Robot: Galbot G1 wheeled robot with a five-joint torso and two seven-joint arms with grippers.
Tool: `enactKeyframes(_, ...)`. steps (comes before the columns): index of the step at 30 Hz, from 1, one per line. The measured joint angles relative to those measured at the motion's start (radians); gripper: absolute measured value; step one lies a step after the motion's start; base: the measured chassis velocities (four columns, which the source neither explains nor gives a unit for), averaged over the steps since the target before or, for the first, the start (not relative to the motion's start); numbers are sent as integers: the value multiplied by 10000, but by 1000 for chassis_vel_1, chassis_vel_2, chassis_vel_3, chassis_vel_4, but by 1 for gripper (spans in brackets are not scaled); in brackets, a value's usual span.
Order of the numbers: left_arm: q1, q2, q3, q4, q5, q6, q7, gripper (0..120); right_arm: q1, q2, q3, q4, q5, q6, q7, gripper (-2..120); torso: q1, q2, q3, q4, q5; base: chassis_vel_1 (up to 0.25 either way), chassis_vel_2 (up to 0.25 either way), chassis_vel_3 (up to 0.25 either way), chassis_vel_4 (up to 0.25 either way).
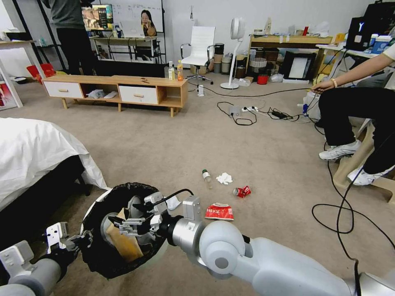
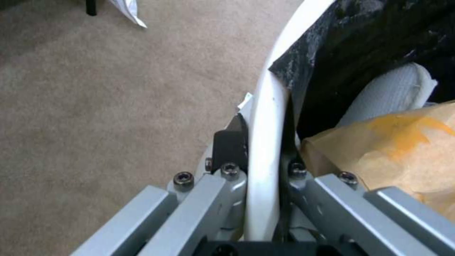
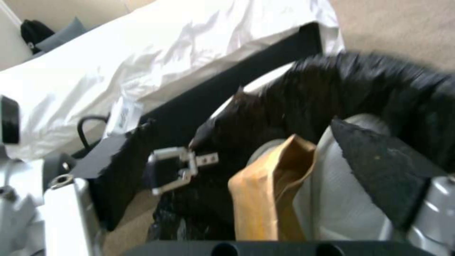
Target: Pick up the trash bin and place the garbage on the floor into it.
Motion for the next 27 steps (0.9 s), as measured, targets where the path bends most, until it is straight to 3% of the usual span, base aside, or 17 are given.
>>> enactKeyframes(13, -26, -169, 77, 251, 332, 0, 50, 2, -94, -863, 1890, 1000, 298, -58, -66, 98, 1, 0, 0, -1, 1, 0, 0, 0, 0)
enactKeyframes(27, 23, -284, 75, 369, 666, 0, 132, 2, -762, -1108, 3453, 1376, 300, 547, -416, 99, 0, 0, 0, 3, 1, 0, 0, 0, 0)
